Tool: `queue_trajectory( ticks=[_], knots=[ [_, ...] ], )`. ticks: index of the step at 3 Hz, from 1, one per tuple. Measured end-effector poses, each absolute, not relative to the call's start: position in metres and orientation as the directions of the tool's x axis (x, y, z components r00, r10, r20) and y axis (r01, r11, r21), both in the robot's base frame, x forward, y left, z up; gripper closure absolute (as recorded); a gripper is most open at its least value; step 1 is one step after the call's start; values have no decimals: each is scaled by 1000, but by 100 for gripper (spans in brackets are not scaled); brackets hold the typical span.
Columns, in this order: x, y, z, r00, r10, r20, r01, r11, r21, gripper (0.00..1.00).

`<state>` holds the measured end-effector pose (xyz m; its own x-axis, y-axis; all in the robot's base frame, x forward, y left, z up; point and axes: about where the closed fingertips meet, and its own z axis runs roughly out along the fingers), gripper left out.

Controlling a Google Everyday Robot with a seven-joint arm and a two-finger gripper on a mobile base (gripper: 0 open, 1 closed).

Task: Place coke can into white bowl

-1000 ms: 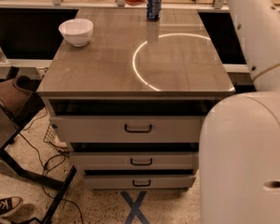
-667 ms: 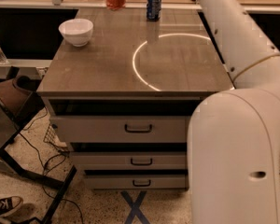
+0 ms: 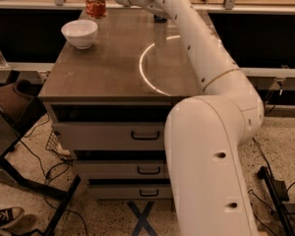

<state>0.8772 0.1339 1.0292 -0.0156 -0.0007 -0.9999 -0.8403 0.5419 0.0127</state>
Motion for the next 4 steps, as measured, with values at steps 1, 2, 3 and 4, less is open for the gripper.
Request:
queue_trajectory(
  ticks=[1,2,3,4],
  knots=[
    [883,157,1024,20,-11,-1000,-854,520,-23,100],
    [892,174,1012,73,-50,-996,-854,513,-88,100],
    [897,179,1003,100,-79,-992,-849,514,-126,100],
    [900,180,989,107,-112,-988,-842,519,-150,100]
  ],
)
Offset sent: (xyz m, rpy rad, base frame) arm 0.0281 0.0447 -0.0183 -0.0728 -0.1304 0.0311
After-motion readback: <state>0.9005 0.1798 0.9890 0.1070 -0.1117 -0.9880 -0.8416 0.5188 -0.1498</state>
